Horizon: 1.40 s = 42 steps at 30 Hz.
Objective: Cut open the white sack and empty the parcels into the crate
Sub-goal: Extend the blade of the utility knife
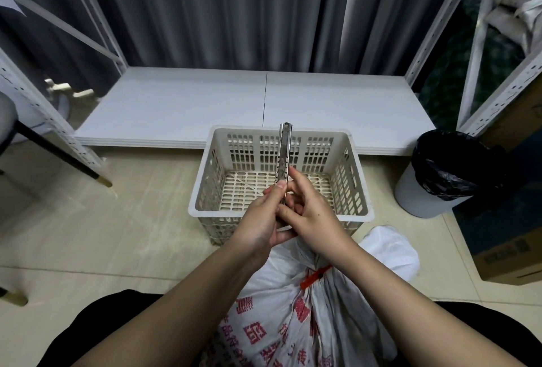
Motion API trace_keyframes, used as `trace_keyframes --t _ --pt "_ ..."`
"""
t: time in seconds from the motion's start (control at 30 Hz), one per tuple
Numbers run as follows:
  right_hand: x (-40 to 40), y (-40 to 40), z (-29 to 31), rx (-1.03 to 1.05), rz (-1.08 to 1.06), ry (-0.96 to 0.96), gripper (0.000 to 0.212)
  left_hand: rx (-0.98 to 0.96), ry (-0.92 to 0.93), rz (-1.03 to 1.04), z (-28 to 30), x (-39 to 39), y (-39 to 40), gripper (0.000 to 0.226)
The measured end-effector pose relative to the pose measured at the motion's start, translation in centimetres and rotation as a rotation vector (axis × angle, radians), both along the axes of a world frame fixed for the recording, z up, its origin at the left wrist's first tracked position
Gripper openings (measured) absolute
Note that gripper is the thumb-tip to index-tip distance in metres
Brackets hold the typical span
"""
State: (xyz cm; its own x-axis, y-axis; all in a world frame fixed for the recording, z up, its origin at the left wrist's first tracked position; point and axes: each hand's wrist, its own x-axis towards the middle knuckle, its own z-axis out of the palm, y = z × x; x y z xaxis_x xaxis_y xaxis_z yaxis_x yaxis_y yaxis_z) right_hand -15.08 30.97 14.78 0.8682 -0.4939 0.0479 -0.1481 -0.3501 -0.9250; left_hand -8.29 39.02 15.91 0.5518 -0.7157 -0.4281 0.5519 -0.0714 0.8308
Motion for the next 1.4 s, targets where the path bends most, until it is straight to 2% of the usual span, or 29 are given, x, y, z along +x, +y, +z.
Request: trace_keyframes --t 0.1,0.3,0.53,0.63,0.77,0.87,1.0,1.1,1.17,1.27,1.4 --pt "0.0 0.1 -0.3 -0.114 -0.018 0.002 0.064 0.020 0.040 -0.039 -0.1 0.1 0.1 0.034" --pt "0.3 0.6 -0.6 -0.176 -0.094 -0.016 0.054 0.048 0.112 -0.060 0.3 -0.2 0.1 0.040" --pt "0.7 0.7 -1.1 -0.060 -0.168 -0.057 0.043 0.067 0.107 -0.144 0.6 0.1 0.0 0.047" --pt "0.6 0.6 -0.9 0.111 -0.099 -0.110 0.037 0.136 -0.003 -0.227 0.9 1.0 0.5 0.050" --pt "0.3 -0.4 0.0 0.326 -0.051 -0.189 0.027 0.308 -0.356 -0.302 2.0 2.0 1.4 0.062" --pt "0.0 -0.4 0.8 0.533 0.071 -0.158 0.020 0.141 -0.400 -0.122 1.9 2.9 1.4 0.052" --pt "-0.2 0.7 1.2 0.802 0.150 -0.077 0.016 -0.161 -0.292 0.043 1.9 3.4 0.6 0.037" --pt "-0.2 0.7 1.6 1.017 0.242 -0.089 0.010 -0.197 -0.288 0.024 1.8 3.7 0.6 0.034" --pt "-0.4 0.6 1.9 1.107 0.285 -0.109 0.025 -0.219 -0.241 0.004 1.7 4.0 0.8 0.032" --pt "-0.4 0.8 1.9 1.086 0.235 -0.147 0.033 -0.255 -0.136 -0.001 1.5 4.2 0.8 0.030" --pt "-0.5 1.1 2.3 1.047 0.149 -0.158 0.024 -0.261 -0.123 -0.027 1.2 4.0 0.7 0.028"
